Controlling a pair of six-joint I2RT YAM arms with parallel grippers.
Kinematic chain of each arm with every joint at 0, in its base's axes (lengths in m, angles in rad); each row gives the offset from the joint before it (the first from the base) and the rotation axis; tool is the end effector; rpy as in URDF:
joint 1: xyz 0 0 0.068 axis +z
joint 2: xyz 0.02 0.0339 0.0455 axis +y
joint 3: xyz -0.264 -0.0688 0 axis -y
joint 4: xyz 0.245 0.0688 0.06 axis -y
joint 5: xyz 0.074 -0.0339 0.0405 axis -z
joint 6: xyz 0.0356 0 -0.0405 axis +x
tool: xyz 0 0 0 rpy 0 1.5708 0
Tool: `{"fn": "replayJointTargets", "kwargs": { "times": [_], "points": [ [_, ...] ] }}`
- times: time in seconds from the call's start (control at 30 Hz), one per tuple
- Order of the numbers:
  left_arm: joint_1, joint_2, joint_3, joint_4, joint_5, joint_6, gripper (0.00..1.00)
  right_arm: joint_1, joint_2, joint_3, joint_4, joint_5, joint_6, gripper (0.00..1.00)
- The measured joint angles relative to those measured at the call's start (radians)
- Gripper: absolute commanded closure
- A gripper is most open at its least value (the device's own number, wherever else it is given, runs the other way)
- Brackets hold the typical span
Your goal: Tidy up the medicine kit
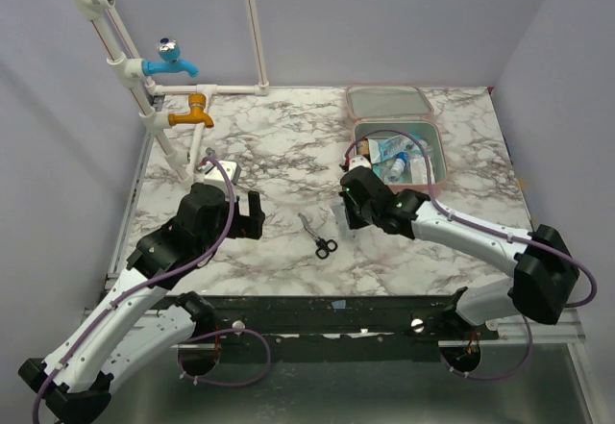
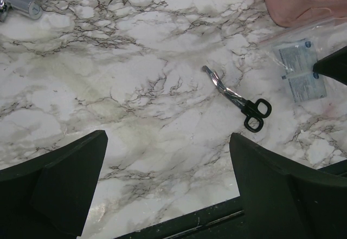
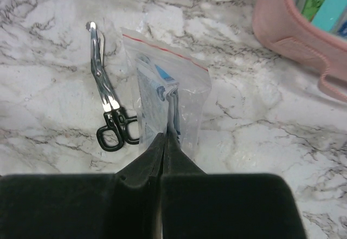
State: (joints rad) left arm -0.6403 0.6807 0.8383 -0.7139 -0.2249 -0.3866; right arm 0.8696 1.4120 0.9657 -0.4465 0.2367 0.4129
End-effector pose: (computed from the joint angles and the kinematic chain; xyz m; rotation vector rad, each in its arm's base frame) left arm 0.1168 -0.0771 0.3200 0.1368 2.1295 -0.3719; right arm 0.1956 0.2187 0.2380 -0.4542 2.4076 0.2831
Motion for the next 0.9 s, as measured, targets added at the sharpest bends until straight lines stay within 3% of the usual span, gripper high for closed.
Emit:
{"fn": "replayJointTargets", "kwargs": {
  "times": [0.5,0.9],
  "points": [
    [0.0,-0.001,0.0,0.0,0.0,0.0,0.01,-0.04,-0.018,0.197,-0.076,0.233,0.013,0.99],
    [0.0,-0.001,0.0,0.0,0.0,0.0,0.02,-0.285,0.018,0.29,-0.071,0.211,-0.014,0.99]
  ]
}}
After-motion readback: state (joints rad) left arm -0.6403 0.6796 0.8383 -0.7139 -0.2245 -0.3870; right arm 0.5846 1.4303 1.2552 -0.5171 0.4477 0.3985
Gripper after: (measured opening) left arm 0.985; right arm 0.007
